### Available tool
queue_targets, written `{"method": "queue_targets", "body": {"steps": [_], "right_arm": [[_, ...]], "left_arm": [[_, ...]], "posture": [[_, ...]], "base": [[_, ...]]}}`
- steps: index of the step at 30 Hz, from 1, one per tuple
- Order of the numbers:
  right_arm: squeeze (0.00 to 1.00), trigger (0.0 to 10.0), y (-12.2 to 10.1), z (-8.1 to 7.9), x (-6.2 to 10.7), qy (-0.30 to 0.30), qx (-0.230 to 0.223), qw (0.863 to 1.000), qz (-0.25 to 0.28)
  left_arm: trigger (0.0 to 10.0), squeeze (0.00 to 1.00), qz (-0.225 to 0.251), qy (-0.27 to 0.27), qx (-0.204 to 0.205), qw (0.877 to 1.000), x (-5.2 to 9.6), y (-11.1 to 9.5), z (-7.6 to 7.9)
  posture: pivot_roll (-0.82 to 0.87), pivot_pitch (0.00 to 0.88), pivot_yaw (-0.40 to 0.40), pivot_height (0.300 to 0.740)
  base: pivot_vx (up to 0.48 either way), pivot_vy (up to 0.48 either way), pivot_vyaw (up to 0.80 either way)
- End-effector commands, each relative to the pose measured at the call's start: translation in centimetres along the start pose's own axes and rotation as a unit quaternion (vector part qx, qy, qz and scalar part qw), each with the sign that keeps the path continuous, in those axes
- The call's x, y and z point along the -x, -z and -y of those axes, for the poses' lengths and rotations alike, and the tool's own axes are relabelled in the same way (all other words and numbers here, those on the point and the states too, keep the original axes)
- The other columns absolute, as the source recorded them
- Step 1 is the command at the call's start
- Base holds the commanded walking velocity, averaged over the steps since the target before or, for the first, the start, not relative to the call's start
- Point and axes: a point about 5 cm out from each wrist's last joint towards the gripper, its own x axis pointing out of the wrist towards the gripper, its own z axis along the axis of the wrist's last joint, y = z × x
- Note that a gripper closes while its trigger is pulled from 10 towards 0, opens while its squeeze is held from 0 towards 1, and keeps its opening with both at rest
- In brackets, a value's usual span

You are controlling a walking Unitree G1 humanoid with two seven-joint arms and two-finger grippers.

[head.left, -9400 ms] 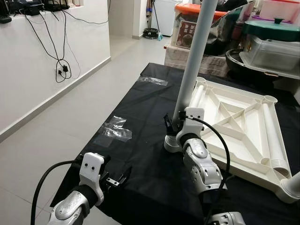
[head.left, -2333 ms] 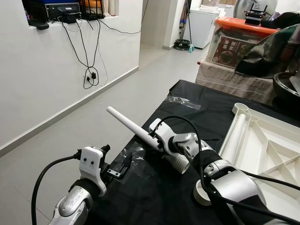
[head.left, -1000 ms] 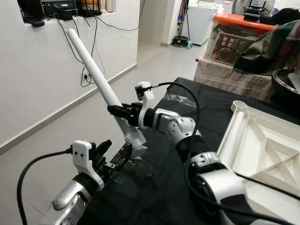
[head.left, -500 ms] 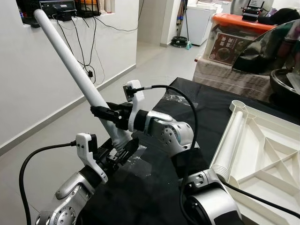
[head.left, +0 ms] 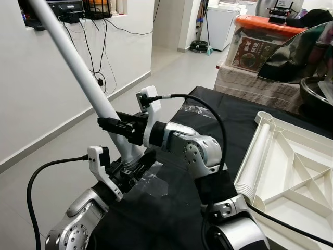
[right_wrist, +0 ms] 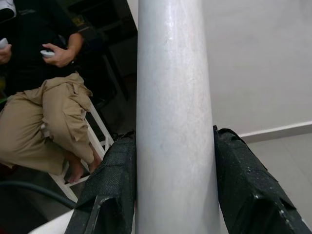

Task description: Building children table

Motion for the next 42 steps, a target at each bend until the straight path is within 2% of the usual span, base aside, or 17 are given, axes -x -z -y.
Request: {"method": "queue_targets", "body": {"steps": [1,11,12,13,14,15,16,18,19,24,25,26,36,37,40,41,42], "right_arm": [[0.00,0.0,0.3,-1.2,-0.7,-0.024,-0.016,1.000,0.008],[0.00,0.0,0.0,-1.7,-0.6,-0.023,-0.019,0.999,0.019],[0.00,0.0,0.0,-1.7,-0.5,-0.019,-0.016,1.000,0.018],[0.00,0.0,0.1,-1.7,-0.5,-0.016,-0.014,1.000,0.018],[0.00,9.9,0.3,-1.5,-0.5,-0.008,-0.009,1.000,0.013],[0.00,9.9,0.3,-1.5,-0.5,-0.008,-0.009,1.000,0.013],[0.62,10.0,0.4,-1.3,-0.5,-0.002,-0.007,1.000,0.012],[0.62,10.0,0.4,-1.1,-0.4,0.001,-0.007,1.000,0.012],[1.00,10.0,0.5,-1.1,-0.3,-0.001,-0.006,1.000,0.009],[1.00,10.0,0.7,-1.1,-0.1,-0.005,0.001,1.000,-0.018],[0.17,10.0,0.7,-1.0,0.3,-0.020,0.001,0.999,-0.030],[0.00,10.0,0.7,-1.0,0.7,-0.033,0.004,0.999,-0.040],[0.00,9.8,0.9,-1.6,1.1,-0.074,-0.029,0.996,-0.052],[0.00,4.9,1.1,-1.7,0.9,-0.073,-0.037,0.995,-0.050],[0.00,4.9,1.1,-1.7,0.7,-0.072,-0.040,0.995,-0.049],[0.00,0.2,1.1,-1.7,0.7,-0.073,-0.046,0.995,-0.046],[0.00,0.2,1.1,-1.7,0.7,-0.073,-0.046,0.995,-0.046]], "left_arm": [[0.0,0.00,-0.009,-0.012,0.001,1.000,0.3,0.5,-0.5],[0.0,0.00,-0.023,0.019,-0.006,1.000,0.0,0.8,0.4],[4.4,0.00,-0.032,0.019,-0.012,0.999,0.0,0.9,0.4],[4.4,0.00,-0.037,0.018,-0.015,0.999,0.0,0.9,0.4],[10.0,0.00,-0.048,0.015,-0.032,0.998,0.2,1.0,0.3],[10.0,0.00,-0.048,0.015,-0.032,0.998,0.2,1.0,0.3],[10.0,0.00,-0.060,0.012,-0.052,0.997,0.4,1.0,0.2],[10.0,0.00,-0.067,0.010,-0.065,0.996,0.6,1.0,0.1],[10.0,0.00,-0.078,0.013,-0.080,0.994,0.8,1.0,0.0],[10.0,0.00,-0.104,0.025,-0.117,0.987,1.4,1.0,0.0],[10.0,0.00,-0.121,0.033,-0.136,0.983,2.0,1.0,-0.2],[10.0,0.00,-0.136,0.040,-0.151,0.978,2.5,0.9,-0.3],[10.0,0.00,-0.214,0.081,-0.200,0.953,4.6,1.4,-0.6],[10.0,0.00,-0.231,0.094,-0.204,0.947,4.9,1.7,-0.4],[10.0,0.00,-0.237,0.100,-0.208,0.944,5.1,1.8,-0.3],[10.0,0.00,-0.238,0.100,-0.208,0.943,5.1,1.8,-0.3],[10.0,0.00,-0.238,0.100,-0.208,0.943,5.1,1.8,-0.3]], "posture": [[0.06,0.000,-0.095,0.740],[0.06,0.000,-0.090,0.740],[0.06,0.000,-0.089,0.740],[0.06,0.000,-0.089,0.740],[0.07,0.000,-0.089,0.740],[0.07,0.000,-0.089,0.740],[0.07,0.000,-0.089,0.740],[0.07,0.000,-0.088,0.740],[0.07,0.000,-0.087,0.740],[0.07,0.000,-0.086,0.740],[0.08,0.000,-0.089,0.740],[0.08,0.000,-0.089,0.740],[0.08,0.000,-0.082,0.740],[0.09,0.000,-0.079,0.740],[0.09,0.000,-0.079,0.740],[0.08,0.000,-0.079,0.740],[0.08,0.000,-0.079,0.740]], "base": [[0.000,0.000,0.00],[0.000,0.000,0.00],[0.000,0.000,0.00],[0.000,0.000,0.00],[0.000,0.000,0.00],[0.000,0.000,0.00],[0.000,0.000,0.00],[0.000,0.000,0.00],[0.000,0.000,0.00],[0.000,0.000,0.00],[0.000,0.000,0.00],[0.000,0.000,0.00],[0.000,0.000,0.00],[0.000,0.000,0.00],[0.000,0.000,0.00],[0.000,0.000,0.00],[0.000,0.000,0.00]]}}
